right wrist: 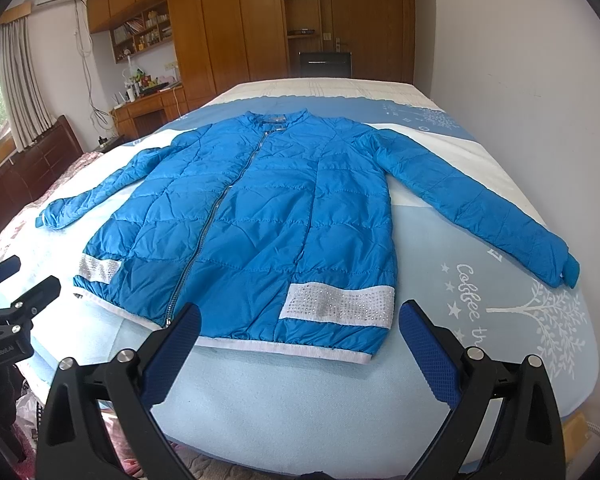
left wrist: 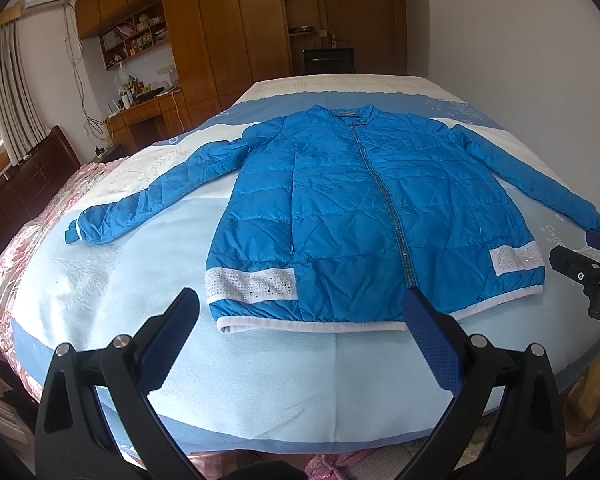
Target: Fold large clothes
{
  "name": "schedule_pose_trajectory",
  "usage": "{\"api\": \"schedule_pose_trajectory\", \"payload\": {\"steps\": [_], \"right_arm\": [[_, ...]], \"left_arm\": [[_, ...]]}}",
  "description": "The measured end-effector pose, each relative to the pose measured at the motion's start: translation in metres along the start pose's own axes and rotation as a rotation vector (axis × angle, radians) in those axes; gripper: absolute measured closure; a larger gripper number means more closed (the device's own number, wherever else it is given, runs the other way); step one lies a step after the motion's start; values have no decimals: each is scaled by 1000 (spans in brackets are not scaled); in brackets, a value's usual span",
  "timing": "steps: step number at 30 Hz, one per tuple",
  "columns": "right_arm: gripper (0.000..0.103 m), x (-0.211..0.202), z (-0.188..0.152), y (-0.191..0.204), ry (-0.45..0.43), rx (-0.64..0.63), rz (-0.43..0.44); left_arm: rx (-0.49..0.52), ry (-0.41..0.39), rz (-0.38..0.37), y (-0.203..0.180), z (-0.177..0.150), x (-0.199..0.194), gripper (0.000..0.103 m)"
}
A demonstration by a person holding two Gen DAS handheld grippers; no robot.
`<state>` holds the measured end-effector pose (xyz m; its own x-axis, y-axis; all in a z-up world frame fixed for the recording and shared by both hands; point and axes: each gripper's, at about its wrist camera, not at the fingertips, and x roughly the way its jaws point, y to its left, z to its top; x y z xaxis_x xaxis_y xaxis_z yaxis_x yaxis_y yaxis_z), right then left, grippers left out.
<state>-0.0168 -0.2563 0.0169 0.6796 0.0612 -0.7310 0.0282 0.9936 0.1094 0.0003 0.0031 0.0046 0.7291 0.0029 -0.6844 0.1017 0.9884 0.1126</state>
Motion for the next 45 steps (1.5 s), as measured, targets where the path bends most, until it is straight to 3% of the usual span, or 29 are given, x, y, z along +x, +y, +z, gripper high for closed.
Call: {"api": "schedule_pose_trajectory", "payload": {"steps": [45], "right_arm": [[4, 0, 3, 3, -5, -3, -1]], "left_arm": [[5, -5, 6, 1, 2, -1, 3]]}}
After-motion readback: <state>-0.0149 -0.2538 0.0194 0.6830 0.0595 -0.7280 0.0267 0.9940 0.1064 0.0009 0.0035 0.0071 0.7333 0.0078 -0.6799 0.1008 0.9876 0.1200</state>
